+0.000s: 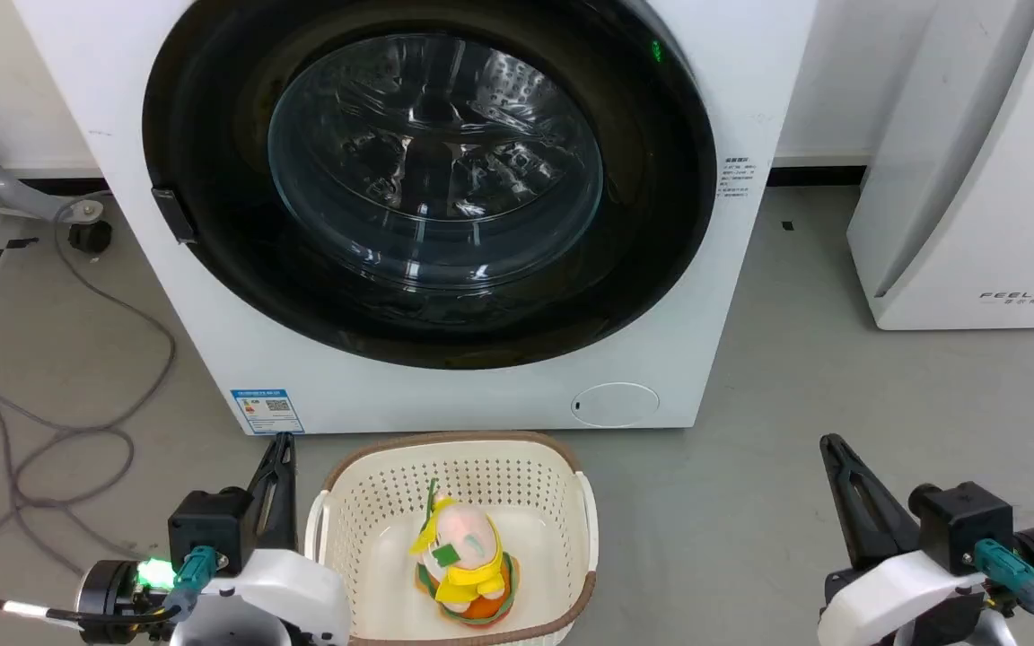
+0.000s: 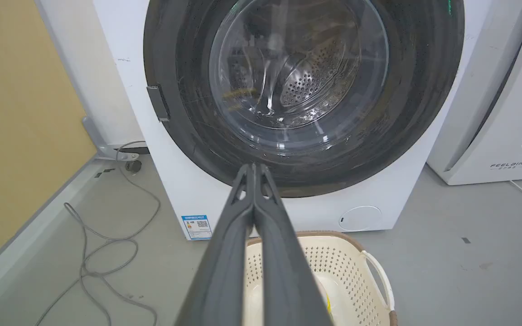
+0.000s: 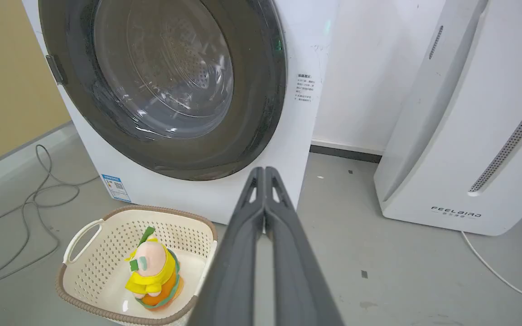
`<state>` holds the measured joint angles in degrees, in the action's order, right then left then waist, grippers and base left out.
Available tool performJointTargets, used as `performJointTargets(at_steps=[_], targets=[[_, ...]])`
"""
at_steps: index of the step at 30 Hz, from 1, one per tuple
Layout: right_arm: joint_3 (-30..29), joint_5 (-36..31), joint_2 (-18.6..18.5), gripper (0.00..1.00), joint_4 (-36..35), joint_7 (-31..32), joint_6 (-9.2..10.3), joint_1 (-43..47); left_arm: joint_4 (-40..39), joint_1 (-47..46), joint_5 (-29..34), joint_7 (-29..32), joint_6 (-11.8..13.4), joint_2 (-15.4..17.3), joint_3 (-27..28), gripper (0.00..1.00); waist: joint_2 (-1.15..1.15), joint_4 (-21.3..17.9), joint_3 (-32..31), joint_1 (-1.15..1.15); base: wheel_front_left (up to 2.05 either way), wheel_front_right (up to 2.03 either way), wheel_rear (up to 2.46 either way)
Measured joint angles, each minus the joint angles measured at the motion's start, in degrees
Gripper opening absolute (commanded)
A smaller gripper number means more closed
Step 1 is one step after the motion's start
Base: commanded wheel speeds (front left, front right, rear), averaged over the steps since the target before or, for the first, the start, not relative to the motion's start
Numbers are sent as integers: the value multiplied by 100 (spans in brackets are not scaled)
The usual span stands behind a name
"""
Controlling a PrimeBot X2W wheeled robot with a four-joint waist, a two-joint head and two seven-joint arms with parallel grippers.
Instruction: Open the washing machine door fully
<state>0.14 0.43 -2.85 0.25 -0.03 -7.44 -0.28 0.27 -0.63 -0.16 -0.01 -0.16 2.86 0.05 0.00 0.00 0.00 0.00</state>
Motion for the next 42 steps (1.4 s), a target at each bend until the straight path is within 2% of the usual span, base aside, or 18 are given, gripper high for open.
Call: performJointTargets(at_steps=[7,8,26,27,28,42], targets=[[0,0,0,0,0,0,0,0,0,0,0,0,0,0,0,0,0,0,0,0,0,0,0],[1,0,0,100,0,0,0,0,0,0,0,0,0,0,-1,100,0,0,0,0,0,0,0],[-1,66,0,100,103,-122,0,0,163,-2,-83,-130,5,-1,-107,100,0,-13,12,0,0,0,0],[-4,68,0,32,109,-141,0,0,175,-2,-104,-154,5,-1,-111,100,0,-14,13,0,0,0,0],[-7,75,0,0,115,-166,0,0,187,-3,-105,-164,7,-1,-116,100,0,-14,14,0,0,0,0],[-16,203,0,0,199,-321,0,1,331,-27,-222,-320,25,-1,-201,100,0,-20,24,0,0,0,0]])
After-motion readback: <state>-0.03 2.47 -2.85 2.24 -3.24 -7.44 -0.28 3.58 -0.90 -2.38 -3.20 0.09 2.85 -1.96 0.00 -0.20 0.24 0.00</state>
